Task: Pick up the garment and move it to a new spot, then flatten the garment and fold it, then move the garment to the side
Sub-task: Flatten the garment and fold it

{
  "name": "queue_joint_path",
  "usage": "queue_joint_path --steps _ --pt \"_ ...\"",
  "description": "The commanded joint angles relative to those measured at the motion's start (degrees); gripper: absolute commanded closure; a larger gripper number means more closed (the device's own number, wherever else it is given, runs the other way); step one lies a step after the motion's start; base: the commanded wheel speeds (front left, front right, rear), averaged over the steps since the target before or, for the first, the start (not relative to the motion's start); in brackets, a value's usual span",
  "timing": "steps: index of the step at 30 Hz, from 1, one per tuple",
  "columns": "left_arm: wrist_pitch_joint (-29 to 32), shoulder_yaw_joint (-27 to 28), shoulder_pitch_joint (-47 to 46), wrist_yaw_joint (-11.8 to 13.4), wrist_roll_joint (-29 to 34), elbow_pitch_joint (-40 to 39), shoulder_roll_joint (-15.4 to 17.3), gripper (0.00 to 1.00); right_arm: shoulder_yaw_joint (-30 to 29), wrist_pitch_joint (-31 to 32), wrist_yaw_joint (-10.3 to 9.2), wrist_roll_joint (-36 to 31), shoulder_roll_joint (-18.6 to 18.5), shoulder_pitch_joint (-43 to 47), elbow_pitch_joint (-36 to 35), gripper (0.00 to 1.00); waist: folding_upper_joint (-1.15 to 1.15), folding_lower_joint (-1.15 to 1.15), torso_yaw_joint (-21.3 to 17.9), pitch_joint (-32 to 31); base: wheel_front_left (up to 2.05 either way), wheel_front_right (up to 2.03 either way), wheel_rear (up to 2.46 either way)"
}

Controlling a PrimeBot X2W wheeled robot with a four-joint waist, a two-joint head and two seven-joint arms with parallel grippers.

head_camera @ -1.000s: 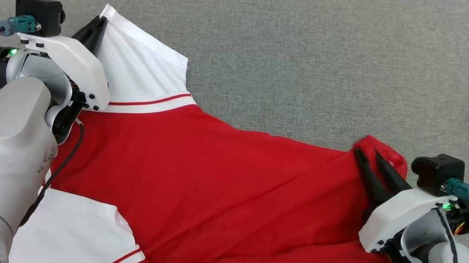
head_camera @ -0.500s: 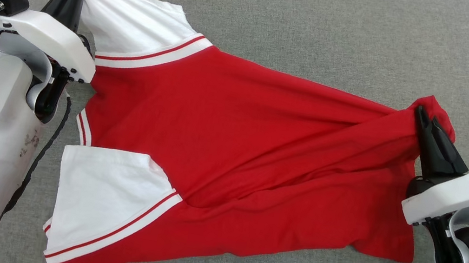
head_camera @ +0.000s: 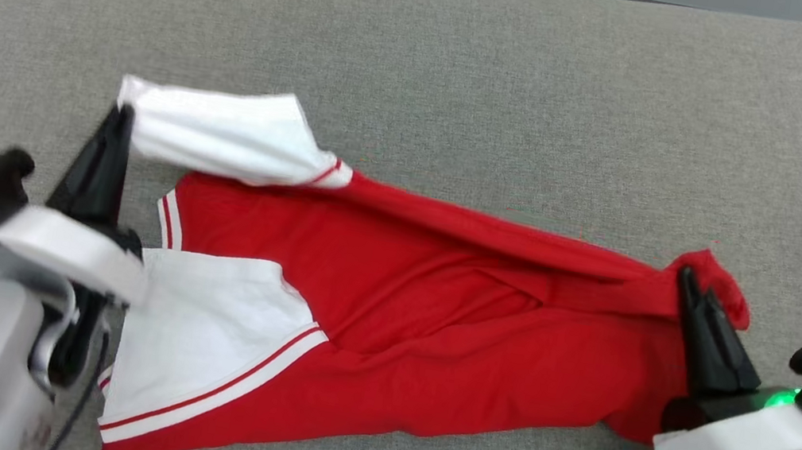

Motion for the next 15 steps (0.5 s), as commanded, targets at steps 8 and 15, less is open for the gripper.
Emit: queue_joint_path --steps 8,15 --pt "4.36 -0.77 20.04 6.52 -1.51 -15.80 0.57 1.00 3.32 -4.28 -0.04 1.99 -2.11 5.44 2.31 0.82 0.00 0.00 0.32 -1.22 0.00 0.00 0.00" --pt "9.50 -1.12 30.14 11.03 -3.52 -23.96 0.77 1.00 4.14 -5.35 -0.04 1.83 -2.19 6.53 3.84 0.00 0.00 0.00 0.33 -1.36 0.00 0.00 0.00"
